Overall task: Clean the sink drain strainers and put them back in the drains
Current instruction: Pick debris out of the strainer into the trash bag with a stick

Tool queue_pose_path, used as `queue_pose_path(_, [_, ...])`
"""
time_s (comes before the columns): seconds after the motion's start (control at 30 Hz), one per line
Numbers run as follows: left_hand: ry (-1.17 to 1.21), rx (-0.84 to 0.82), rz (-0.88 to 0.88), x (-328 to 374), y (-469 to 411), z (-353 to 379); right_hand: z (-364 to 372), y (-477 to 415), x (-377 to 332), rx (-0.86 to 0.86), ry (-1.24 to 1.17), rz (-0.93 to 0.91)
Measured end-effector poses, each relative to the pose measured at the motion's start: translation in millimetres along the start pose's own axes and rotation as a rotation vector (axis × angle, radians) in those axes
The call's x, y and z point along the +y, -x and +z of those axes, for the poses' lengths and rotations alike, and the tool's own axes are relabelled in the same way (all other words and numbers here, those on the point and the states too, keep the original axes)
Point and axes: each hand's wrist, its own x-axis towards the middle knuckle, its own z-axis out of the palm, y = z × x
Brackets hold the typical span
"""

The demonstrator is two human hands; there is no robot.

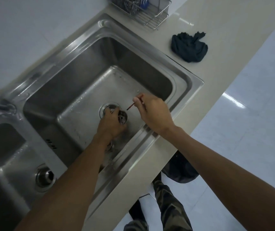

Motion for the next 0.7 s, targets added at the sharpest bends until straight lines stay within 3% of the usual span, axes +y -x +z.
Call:
queue_pose_path(0.13, [0.088, 0.119, 0.096, 14, 24, -33, -19, 14, -17, 0.067, -0.089, 0.061])
queue_pose_path(0.37, [0.181, 0.301, 0.398, 57, 98, -64, -80, 92, -55, 0.441, -0.378, 0.149])
queue_pose_path(0.7, [0.173, 0.235, 0.715, 172, 174, -10, -145, 229, -27, 0.636, -0.446, 0.422])
